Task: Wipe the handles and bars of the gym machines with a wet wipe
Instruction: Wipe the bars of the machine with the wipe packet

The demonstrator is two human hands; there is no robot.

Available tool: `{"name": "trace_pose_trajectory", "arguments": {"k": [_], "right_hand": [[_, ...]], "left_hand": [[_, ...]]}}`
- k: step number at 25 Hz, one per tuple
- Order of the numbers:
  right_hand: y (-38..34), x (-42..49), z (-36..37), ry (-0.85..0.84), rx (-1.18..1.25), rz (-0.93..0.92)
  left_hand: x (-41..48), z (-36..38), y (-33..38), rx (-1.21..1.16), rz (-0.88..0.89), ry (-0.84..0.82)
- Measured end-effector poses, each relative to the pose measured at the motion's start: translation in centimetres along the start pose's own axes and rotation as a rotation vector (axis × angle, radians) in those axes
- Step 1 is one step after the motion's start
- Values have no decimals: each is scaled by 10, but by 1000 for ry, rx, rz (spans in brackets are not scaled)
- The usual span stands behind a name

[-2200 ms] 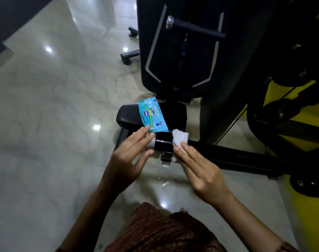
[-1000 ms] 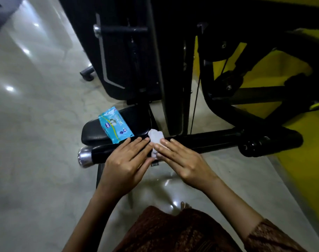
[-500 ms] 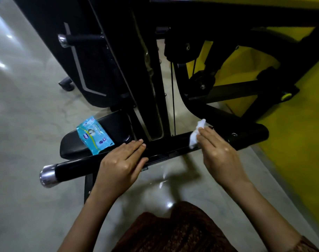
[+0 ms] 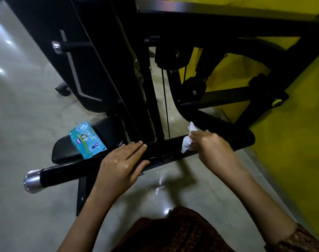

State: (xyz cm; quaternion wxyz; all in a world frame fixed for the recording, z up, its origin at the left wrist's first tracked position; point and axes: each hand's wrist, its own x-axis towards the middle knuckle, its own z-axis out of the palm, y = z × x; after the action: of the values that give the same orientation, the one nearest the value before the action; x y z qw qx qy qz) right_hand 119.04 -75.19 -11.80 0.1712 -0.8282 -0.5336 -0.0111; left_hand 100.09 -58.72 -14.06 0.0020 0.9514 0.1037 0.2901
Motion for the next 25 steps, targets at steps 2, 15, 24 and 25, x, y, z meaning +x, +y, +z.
{"name": "trace_pose_trajectory", "arguments": {"k": [2, 15, 24, 25], "right_hand": [[-2, 7, 5, -56, -1, 29], [-29, 5, 15, 50, 109, 76], [-154, 43, 18, 130, 688, -214], [-184, 57, 19, 105, 719, -225]], "left_hand": [[5, 1, 3, -8, -9, 6], [-9, -8, 4, 87, -173, 62], [-38, -86, -46, -373, -552, 207], [-49, -107, -65, -370, -614, 234]]}}
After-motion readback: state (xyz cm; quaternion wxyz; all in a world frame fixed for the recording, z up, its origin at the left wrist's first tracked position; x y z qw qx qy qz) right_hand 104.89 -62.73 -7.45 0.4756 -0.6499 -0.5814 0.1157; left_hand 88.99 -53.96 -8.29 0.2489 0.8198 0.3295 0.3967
